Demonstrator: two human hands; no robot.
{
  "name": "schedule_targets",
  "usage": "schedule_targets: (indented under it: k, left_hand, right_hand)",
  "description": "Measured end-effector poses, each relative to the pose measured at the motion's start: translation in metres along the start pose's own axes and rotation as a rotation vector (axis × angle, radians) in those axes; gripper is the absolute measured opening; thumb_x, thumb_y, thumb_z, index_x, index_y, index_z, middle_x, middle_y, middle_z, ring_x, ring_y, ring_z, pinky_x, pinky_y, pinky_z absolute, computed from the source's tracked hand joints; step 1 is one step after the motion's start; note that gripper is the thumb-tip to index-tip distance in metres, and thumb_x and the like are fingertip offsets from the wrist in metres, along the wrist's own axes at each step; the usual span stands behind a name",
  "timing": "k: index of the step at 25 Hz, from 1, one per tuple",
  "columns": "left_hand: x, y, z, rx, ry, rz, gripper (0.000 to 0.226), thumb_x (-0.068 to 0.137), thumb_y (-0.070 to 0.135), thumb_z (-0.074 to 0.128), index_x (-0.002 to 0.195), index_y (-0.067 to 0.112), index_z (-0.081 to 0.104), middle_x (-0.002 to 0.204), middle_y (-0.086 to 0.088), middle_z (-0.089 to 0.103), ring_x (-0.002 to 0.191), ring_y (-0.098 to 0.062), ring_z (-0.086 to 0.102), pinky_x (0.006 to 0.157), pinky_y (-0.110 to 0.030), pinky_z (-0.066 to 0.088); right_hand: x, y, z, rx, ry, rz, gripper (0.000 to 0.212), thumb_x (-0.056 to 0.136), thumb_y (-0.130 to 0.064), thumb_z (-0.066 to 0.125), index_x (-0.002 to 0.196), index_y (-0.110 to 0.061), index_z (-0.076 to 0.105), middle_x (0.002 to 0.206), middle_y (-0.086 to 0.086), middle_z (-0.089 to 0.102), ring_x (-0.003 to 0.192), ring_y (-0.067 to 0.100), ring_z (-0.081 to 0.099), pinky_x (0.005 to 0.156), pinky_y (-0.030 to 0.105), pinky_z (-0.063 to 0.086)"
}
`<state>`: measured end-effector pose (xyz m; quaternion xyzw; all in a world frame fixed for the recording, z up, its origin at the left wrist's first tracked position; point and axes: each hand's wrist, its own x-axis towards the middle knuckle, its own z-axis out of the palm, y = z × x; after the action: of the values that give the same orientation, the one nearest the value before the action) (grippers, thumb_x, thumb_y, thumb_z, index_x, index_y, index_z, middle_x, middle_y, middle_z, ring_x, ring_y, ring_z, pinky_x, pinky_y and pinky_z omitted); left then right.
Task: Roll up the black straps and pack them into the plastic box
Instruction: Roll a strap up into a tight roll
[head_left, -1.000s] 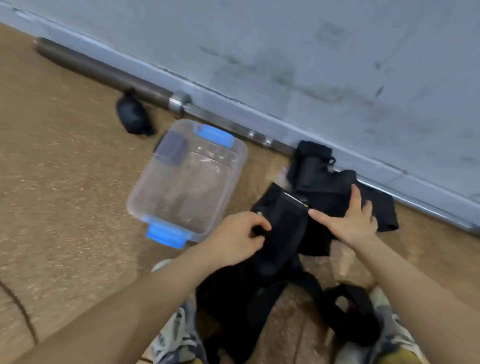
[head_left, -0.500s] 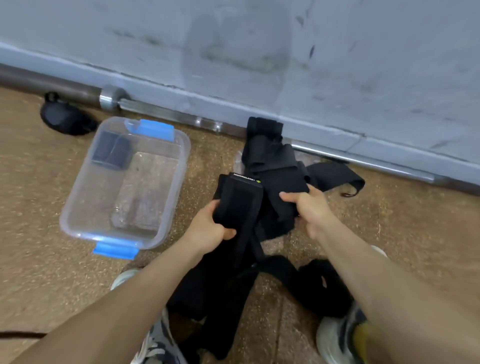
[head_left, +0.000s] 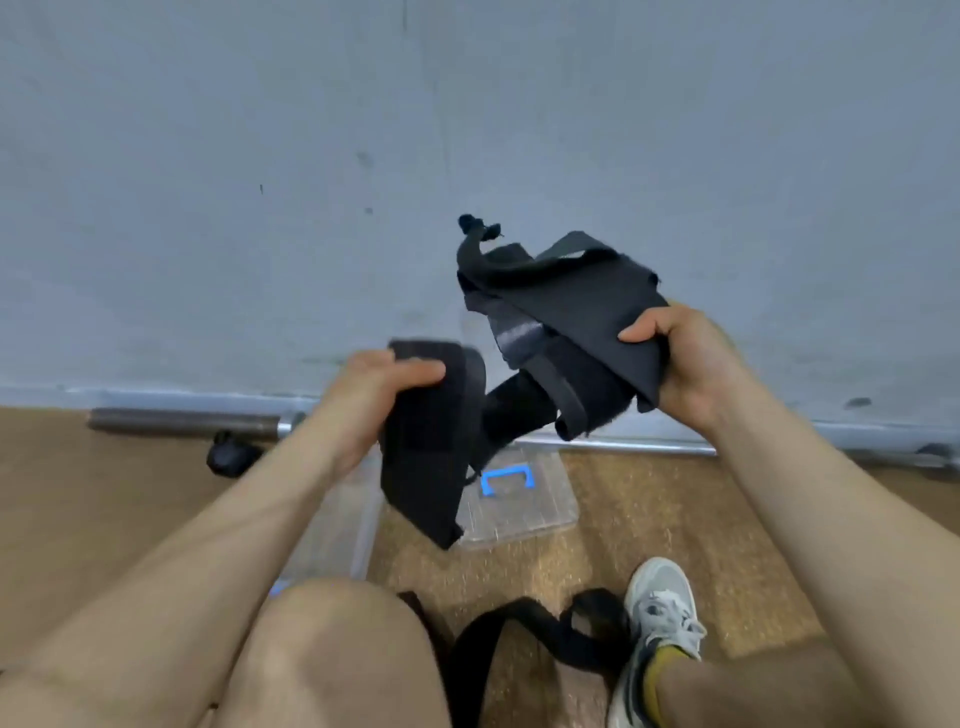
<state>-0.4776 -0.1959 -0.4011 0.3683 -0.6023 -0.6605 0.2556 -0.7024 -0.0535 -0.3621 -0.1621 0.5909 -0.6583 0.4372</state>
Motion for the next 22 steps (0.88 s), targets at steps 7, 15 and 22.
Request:
schedule_targets:
  k: [7, 15, 22]
  left_hand:
    - [-0.066, 0.108, 0.045, 0.114, 0.036, 0.333, 0.028, 0.043, 0.022, 0.062, 0.063, 0.006, 0.052, 0.055, 0.001, 0.047, 0.053, -0.015, 0.047, 0.05, -0.021, 0.033]
    - [-0.088, 0.023, 0.082, 0.198, -0.188, 0.11, 0.024, 0.056, 0.001, 0.051, 0.04, 0.019, 0.05, 0.046, 0.013, 0.049, 0.044, 0.0, 0.046, 0.044, -0.012, 0.035]
    - [-0.092, -0.017, 0.072, 0.308, -0.285, 0.147, 0.011, 0.065, 0.03, 0.07, 0.074, 0.032, 0.076, 0.11, 0.002, 0.064, 0.106, -0.014, 0.061, 0.092, -0.034, 0.048]
  right_hand:
    - [-0.045, -0.017, -0.019, -0.835, -0.073, 0.142, 0.053, 0.097, -0.06, 0.044, 0.14, -0.029, 0.049, 0.143, -0.001, 0.052, 0.127, 0.024, 0.05, 0.099, 0.043, 0.042]
    - [-0.047, 0.029, 0.015, -0.048, -0.377, 0.237, 0.043, 0.09, -0.033, 0.067, 0.12, -0.003, 0.066, 0.117, 0.014, 0.07, 0.1, 0.027, 0.07, 0.084, 0.041, 0.057]
    - [-0.039, 0.047, 0.027, -0.025, -0.212, 0.118, 0.01, 0.087, -0.006, 0.07, 0.096, -0.005, 0.071, 0.091, 0.014, 0.073, 0.081, 0.026, 0.07, 0.073, 0.035, 0.059]
